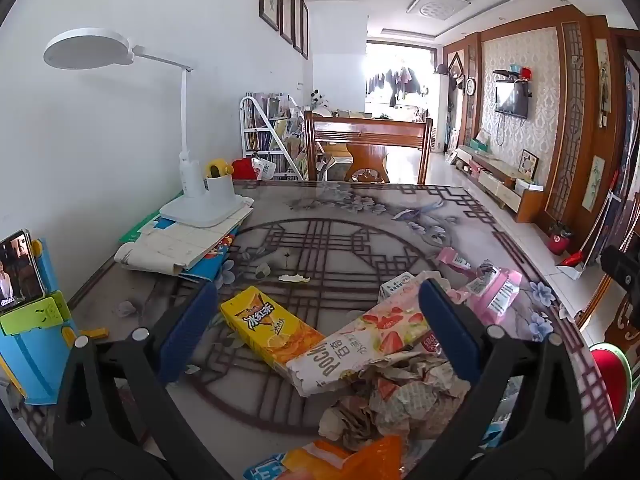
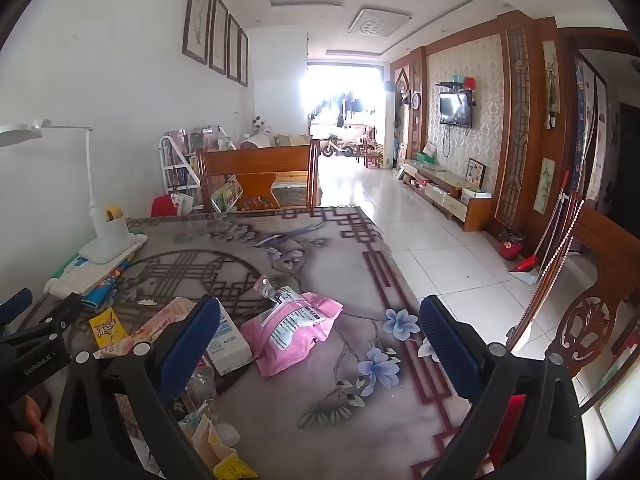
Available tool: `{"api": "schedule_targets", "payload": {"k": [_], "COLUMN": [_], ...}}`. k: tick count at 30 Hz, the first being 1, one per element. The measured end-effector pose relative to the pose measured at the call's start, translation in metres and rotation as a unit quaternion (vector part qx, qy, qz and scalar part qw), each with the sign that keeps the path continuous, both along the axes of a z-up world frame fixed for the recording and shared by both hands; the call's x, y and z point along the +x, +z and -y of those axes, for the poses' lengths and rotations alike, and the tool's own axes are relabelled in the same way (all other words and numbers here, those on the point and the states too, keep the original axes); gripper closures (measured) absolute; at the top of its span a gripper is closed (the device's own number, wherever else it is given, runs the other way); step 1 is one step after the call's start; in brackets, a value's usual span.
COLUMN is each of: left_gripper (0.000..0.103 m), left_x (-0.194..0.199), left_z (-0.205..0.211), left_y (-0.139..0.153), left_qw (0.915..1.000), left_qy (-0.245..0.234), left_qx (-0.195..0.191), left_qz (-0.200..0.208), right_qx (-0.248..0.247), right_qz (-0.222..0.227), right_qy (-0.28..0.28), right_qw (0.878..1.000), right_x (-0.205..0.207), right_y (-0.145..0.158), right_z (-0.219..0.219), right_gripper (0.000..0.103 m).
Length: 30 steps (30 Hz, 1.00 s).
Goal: Collect trash
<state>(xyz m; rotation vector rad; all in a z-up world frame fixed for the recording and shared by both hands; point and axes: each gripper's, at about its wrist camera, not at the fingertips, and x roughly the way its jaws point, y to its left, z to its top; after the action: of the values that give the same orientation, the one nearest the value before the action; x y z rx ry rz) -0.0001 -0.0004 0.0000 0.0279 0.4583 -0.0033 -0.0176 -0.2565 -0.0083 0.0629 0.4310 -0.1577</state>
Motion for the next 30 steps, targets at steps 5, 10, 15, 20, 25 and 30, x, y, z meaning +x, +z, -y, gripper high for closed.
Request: {"api": "schedule_targets", "payload": {"k": [5,10,15,20,25,30], "left_gripper": [0.004,0.004,0.004,0.004,0.004,0.004], "left_x": [-0.0003,-0.0001,0.0,-0.0034,-0.0021,0.0], "left_z": [0.001,-0.0006,-0.0004,-0.0009,-0.0003,0.0003], "left_y": [-0.0001,0.0001,0.0001,0.0008,-0.0023,-0.0046], "left_qw": [1.0,1.0,1.0,1.0,0.9999,0.9999], "left_qy": [0.0,0.0,0.0,0.0,0.002,0.003], "left_qx": [-0.003,-0.007,-0.008,-0.009,-0.009,-0.01], "left_qz": [0.0,-0.002,-0.003,-0.004,-0.005,-0.007], "right_qx": [0.0,-0.001,0.0,-0.001,-0.003,-0.004], "right_qz": [-0.002,-0.002,-0.005,-0.004,-0.005,-0.005], "right_qy": [0.0,0.0,-0.001,0.004,0.005,0.005], "right_qw": [1.0,1.0,1.0,1.0,1.0,1.0], "right_x": [0.0002,0.0005,0.0011,0.0022,0.001,0.0013], "right_y": [-0.0005,-0.0012,-0.0024,-0.0032,-0.0059,-0.0058], "right_z": [-0.0002,-0.0002,0.0006,-0.0003,-0.001,-0.0016], "right_gripper": [0.007,0.007,0.007,0.007,0.007,0.007]}}
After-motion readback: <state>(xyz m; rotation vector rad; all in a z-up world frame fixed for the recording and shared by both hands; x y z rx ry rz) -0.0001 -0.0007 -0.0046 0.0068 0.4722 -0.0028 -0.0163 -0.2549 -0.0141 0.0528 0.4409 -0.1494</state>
